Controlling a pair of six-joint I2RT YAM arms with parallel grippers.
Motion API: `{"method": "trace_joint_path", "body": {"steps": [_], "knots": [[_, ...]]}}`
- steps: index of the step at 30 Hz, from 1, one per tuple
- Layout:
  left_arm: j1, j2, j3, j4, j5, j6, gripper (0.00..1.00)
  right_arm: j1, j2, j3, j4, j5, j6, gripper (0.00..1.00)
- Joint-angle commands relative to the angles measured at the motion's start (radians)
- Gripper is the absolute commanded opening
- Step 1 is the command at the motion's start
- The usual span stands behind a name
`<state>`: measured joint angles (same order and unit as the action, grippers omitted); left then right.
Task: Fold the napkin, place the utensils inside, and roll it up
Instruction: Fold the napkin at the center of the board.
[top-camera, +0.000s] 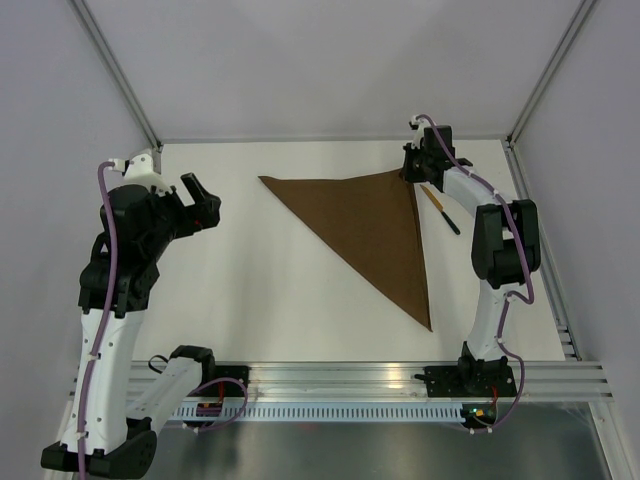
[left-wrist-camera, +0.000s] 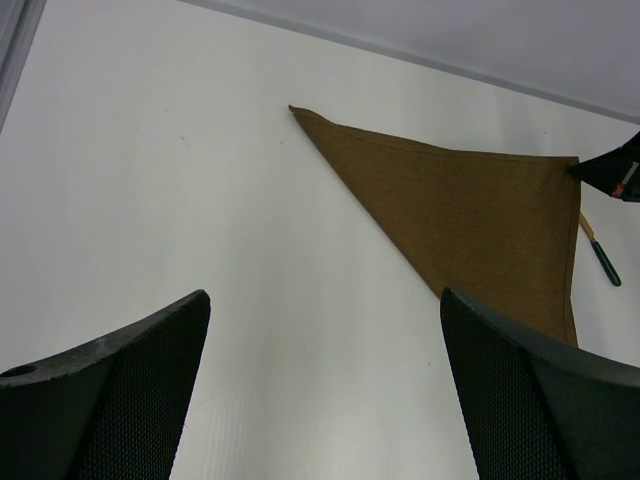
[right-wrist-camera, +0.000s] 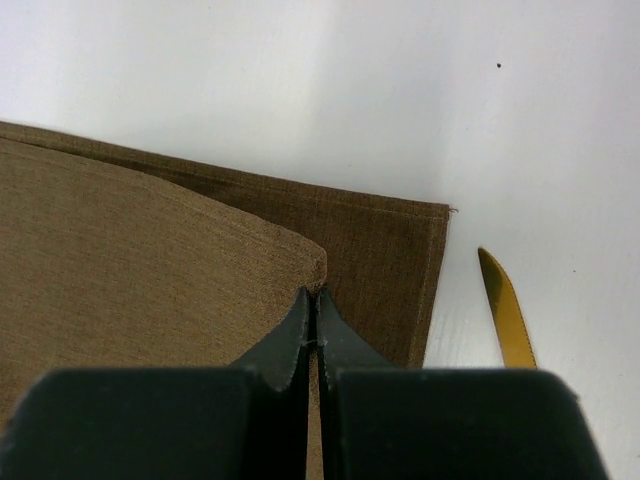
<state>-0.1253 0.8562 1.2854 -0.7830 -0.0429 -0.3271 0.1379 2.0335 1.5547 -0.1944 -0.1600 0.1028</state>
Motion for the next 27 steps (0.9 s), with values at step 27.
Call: {"method": "trace_joint_path", "body": {"steps": [27], "knots": [[0.004,-0.006,-0.015,0.031,0.02,-0.012,1.0,-0.017,-0.044,0.053,0.024,-0.035,0.023,0.0]]}}
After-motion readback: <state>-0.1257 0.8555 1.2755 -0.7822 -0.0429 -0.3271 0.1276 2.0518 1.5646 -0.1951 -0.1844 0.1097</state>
